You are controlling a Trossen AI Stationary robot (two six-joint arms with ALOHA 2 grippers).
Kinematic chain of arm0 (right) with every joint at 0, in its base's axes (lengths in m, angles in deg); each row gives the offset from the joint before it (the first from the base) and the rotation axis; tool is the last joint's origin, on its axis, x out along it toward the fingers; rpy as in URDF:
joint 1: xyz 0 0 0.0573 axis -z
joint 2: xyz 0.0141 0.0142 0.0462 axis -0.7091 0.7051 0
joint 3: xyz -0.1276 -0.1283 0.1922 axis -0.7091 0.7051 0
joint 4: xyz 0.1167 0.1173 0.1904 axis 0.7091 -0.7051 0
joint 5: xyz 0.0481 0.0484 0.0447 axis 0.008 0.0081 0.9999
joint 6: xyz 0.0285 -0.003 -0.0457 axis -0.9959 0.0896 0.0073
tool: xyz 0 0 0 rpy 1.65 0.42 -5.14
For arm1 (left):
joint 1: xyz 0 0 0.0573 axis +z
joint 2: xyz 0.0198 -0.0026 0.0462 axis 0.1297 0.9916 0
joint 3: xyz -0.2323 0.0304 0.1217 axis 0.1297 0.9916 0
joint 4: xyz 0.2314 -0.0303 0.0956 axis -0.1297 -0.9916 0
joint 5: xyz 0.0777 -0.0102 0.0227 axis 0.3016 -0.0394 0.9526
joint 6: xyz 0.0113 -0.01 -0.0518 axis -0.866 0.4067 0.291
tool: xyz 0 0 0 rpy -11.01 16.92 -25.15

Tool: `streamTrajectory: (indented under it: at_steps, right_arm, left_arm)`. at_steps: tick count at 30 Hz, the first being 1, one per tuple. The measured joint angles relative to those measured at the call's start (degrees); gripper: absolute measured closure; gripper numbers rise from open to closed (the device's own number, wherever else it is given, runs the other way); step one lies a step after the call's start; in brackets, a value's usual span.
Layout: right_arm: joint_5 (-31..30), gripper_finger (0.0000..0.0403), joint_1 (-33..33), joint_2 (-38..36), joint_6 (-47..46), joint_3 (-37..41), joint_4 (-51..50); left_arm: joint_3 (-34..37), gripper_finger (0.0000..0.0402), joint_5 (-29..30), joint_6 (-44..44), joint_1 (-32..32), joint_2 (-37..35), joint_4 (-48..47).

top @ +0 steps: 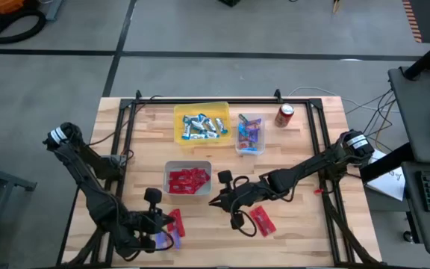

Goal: Sort candy
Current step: Put the blue candy into the transparent bin

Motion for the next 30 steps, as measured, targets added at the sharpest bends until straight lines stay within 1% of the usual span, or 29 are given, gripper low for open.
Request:
streamTrajectory:
  at_steps: [5,7,10,11,14,17,20,22,24,25,27,30]
  right_arm:
    - [0.07,0.0394,0.0,0.0,-0.84,0.04,-0.77]
    - [0.05,0.0394,0.0,0.48,-1.3,0.08,-0.42]
    - [0.2,0.0394,0.0,1.34,-2.39,0.19,0.15]
    - [0.17,0.0394,0.0,1.98,-3.07,0.19,1.95]
    - [0.15,0.0394,-0.23,3.68,-3.3,0.19,4.42]
    - [0.13,0.0394,-0.63,5.74,-4.08,0.04,6.79]
    - [0.19,0.0394,-0.83,7.45,-6.98,-1.01,7.35]
    - [0.04,0.0394,-1.04,8.11,-8.66,-1.34,7.18]
    - [-0.01,0.0394,-1.47,8.37,-9.84,-1.5,6.57]
    - [-0.04,0.0394,-1.7,8.37,-10.34,-1.5,6.0]
    - [-0.04,0.0394,-2.3,8.37,-10.72,-1.63,5.64]
    - [-0.02,0.0394,-2.98,8.02,-11.32,-1.63,5.62]
  left_arm:
    - [0.0,0.0401,-6.86,0.14,0.01,1.65,-0.3]
    - [0.0,0.0401,-11.33,0.91,-0.19,2.15,-0.25]
    - [0.0,0.0401,-20.31,5.36,-0.38,3.11,-0.48]
    - [0.0,0.0401,-22.59,7.42,-0.51,3.51,-0.5]
    - [0.04,0.0401,-26.88,11.44,-1.14,5.34,-0.58]
    - [0.56,0.0401,-27.17,11.63,-2.43,7.36,-0.82]
    - [1.15,0.0401,-27.12,11.12,-3.11,9.1,-1.4]
    - [1.18,0.0401,-25.46,11.69,-3.27,10.31,-1.24]
    - [1.18,0.0401,-22.71,14.25,-3.37,11.58,-1.15]
    - [1.13,0.0398,-22.46,14.54,-3.4,12.08,-0.6]
    - [1.01,0.0385,-23.03,14.69,-3.54,12.79,-0.43]
    - [0.94,0.0351,-23.58,16.18,-3.59,13.42,-0.42]
